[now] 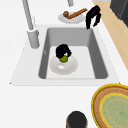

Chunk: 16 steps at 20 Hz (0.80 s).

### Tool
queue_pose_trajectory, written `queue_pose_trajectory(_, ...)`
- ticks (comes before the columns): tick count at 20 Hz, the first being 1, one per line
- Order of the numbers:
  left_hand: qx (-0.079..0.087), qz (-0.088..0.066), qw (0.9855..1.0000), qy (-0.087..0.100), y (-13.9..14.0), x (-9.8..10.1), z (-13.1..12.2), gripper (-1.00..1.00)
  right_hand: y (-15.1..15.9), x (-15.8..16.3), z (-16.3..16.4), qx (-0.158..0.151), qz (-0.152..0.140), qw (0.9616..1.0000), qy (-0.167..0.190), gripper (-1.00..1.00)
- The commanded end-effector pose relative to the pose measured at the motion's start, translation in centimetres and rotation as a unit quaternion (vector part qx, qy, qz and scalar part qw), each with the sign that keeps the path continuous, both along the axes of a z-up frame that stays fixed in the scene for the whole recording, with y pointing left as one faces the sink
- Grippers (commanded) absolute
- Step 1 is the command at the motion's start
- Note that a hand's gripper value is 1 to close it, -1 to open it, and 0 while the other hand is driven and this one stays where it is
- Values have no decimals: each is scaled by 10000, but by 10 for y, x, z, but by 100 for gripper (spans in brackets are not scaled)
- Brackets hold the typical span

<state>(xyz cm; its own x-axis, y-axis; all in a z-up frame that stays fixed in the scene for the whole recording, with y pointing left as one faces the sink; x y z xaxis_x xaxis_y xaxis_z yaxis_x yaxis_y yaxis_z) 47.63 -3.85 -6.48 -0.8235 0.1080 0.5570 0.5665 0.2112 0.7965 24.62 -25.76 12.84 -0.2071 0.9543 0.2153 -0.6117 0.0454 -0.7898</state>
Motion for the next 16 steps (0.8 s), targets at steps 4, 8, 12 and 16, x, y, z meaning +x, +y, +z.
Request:
queue_pose_trajectory(4,-315,76,9995,37,0,17,-28,100,0,0,0,0,0,10000,0,0)
queue_pose_trajectory(8,-482,252,9979,364,-3,9,4,-100,0,0,0,0,0,10000,0,0)
queue_pose_trajectory(12,-463,-21,9988,125,-8,8,42,-100,0,0,0,0,0,10000,0,0)
queue_pose_trajectory(16,-451,-63,9984,332,10,6,68,-100,0,0,0,0,0,10000,0,0)
